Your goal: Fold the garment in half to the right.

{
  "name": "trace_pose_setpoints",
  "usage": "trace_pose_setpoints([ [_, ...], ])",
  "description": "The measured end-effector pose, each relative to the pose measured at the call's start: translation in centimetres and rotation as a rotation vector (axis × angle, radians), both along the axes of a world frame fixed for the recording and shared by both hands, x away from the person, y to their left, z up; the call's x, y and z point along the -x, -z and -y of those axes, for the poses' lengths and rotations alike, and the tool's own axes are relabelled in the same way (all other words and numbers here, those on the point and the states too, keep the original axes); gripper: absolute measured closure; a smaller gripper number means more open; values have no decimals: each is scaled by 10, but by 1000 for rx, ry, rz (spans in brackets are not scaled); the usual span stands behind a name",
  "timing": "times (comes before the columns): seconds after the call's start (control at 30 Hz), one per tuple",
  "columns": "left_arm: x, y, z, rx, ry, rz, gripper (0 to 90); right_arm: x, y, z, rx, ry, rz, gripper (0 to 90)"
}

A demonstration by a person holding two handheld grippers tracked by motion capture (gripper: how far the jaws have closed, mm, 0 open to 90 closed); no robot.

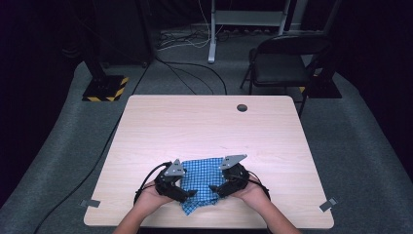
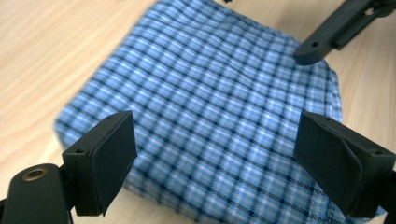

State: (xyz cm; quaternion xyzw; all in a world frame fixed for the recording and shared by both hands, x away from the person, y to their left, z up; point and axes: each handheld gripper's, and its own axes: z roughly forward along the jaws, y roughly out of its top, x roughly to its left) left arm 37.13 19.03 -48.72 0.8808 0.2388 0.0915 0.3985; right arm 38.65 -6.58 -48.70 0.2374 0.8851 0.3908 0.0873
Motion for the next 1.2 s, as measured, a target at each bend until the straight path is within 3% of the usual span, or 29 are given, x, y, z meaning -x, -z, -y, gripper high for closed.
trace_pose_setpoints([
  [0.1, 0, -2, -1, 24, -4, -3, 126, -4, -7, -4, -20, 5, 12, 135],
  [0.2, 1, -1, 2, 18, 11, -4, 126, -10, -10, -14, -33, 4, 13, 136],
  [0.37, 2, 6, 4, -10, 26, -17, 126, -21, -5, -32, -24, -2, -3, 141],
  [0.57, 1, 13, 2, -8, 18, -36, 124, -31, 6, -45, 12, -1, -39, 143],
  [0.7, 0, 15, -1, 5, 14, -40, 124, -32, 11, -45, 33, -3, -43, 141],
  [1.2, 3, 12, 0, 8, 6, -42, 123, -24, 1, -36, -10, -2, -15, 140],
])
